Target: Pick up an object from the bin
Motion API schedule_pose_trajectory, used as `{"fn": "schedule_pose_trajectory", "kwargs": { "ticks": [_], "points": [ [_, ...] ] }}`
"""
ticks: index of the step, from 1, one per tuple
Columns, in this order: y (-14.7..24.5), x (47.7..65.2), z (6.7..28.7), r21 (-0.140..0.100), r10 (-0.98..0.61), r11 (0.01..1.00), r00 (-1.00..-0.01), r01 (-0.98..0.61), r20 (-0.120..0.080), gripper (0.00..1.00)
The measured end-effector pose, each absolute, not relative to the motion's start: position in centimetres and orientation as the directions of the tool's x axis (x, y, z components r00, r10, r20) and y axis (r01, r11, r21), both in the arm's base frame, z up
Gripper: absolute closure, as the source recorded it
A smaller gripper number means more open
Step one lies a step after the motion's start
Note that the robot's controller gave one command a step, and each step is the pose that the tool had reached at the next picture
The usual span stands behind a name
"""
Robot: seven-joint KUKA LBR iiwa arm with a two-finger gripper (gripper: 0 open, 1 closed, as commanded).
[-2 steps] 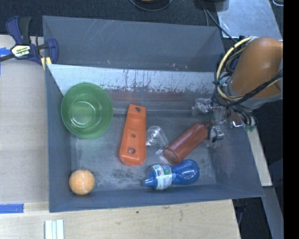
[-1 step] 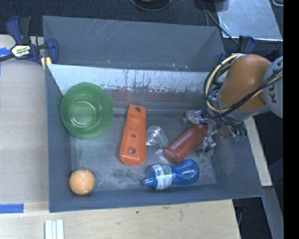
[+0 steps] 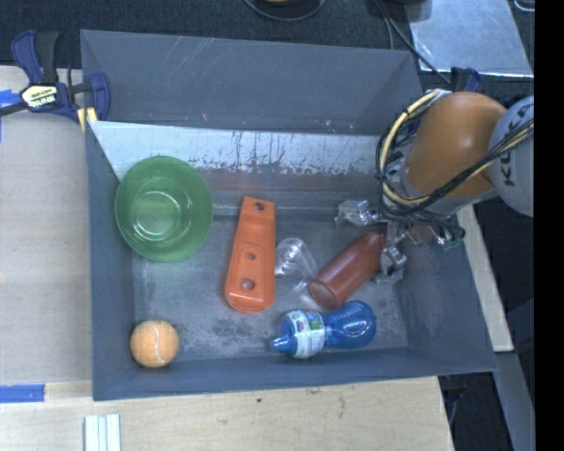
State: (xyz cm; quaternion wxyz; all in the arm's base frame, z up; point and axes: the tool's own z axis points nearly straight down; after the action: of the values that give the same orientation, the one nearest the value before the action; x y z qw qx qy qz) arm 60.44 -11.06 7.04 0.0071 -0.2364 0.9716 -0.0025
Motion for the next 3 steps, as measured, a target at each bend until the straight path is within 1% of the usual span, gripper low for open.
{"fn": "schedule_pose_trajectory", "kwargs": {
  "ticks": [1,3],
  "points": [
    [-12.01,58.54,7.01,0.001,-0.268,0.963,-0.963,-0.268,-0.001,1.00],
    [-11.98,58.41,7.35,0.002,-0.269,0.963,-0.963,-0.269,0.001,1.00]
  ]
}}
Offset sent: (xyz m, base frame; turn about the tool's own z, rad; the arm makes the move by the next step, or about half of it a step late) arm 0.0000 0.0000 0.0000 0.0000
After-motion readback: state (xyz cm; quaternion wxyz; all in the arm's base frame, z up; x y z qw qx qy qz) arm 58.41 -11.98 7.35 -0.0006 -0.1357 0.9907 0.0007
